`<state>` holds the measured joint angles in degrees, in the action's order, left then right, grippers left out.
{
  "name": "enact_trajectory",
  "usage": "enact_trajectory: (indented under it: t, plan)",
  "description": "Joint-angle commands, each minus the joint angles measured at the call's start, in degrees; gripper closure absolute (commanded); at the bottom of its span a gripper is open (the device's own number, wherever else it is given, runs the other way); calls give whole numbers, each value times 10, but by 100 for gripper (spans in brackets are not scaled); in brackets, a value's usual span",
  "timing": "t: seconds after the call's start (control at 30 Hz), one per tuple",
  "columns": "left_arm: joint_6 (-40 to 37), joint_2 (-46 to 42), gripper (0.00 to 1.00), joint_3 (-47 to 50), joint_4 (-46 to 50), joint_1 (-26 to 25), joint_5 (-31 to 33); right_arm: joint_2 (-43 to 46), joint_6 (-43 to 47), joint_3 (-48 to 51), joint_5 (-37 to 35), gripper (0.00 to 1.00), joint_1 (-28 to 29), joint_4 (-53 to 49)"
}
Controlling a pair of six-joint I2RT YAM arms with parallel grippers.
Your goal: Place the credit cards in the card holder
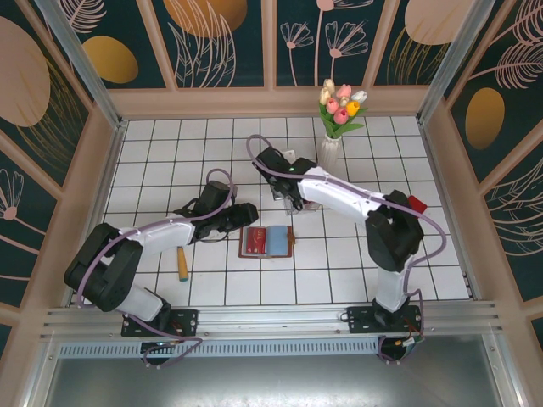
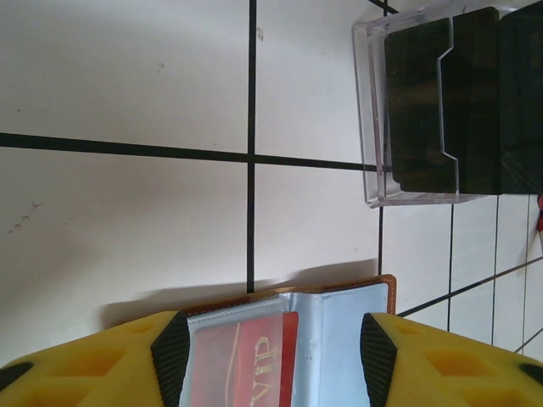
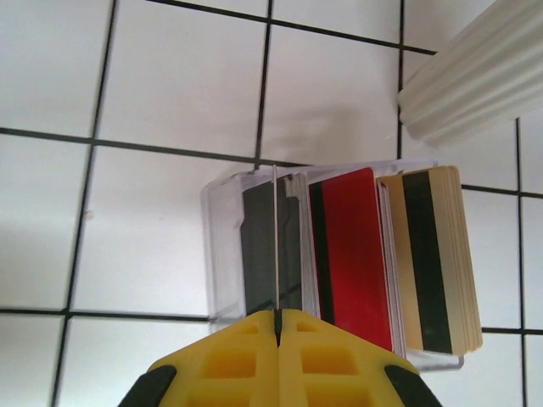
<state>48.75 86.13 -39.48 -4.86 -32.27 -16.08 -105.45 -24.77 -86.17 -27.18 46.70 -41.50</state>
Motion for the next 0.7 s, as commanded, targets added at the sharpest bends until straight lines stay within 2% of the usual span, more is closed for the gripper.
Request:
enact_trajectory:
  t: [0.0,0.1,0.23,0.4,0.5,0.67]
  plan:
    - [4,-23,41,-17,-1,1,-15,76,-22,37,85,100,-13,56]
    - [20,-35,39,-17,-26,8,-41,134,-37,85,152,100,-27,109]
    - [58,-47,36,-9,-101,24,-108,212,-61,162,260,100,-55,199]
    - [154,-51,32,21,-277,42,-193,298,-120,258,398,100,-94,324]
    - [187,-44,32,17,-338,42,-221,327,-152,290,440,100,-106,372]
    - [198,-38,34,8,-375,42,-238,342,-196,321,486,100,-111,436]
